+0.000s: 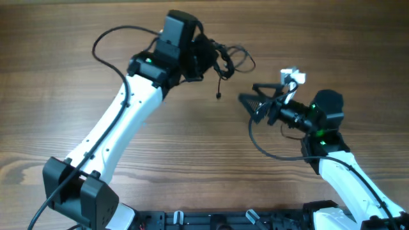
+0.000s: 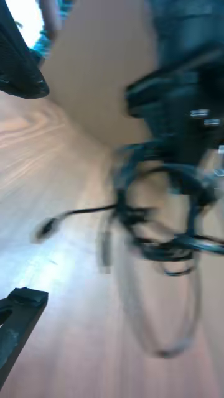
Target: Untangle cables
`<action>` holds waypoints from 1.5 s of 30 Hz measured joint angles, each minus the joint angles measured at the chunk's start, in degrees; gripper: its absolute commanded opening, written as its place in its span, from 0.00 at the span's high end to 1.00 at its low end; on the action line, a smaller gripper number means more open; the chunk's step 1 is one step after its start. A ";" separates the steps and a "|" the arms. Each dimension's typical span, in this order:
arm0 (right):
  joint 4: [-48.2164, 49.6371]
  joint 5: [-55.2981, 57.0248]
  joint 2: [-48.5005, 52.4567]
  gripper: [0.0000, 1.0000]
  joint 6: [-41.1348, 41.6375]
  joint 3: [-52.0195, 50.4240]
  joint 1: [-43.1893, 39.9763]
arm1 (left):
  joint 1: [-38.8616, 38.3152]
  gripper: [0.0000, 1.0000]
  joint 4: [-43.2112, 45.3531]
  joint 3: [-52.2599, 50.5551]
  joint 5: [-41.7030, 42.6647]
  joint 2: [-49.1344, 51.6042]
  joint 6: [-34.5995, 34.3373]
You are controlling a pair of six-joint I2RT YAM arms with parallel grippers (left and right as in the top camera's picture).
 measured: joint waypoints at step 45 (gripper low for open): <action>-3.39 26.84 5.07 0.00 12.46 0.13 12.81 | 12.41 0.96 4.92 -0.11 10.45 0.02 -7.04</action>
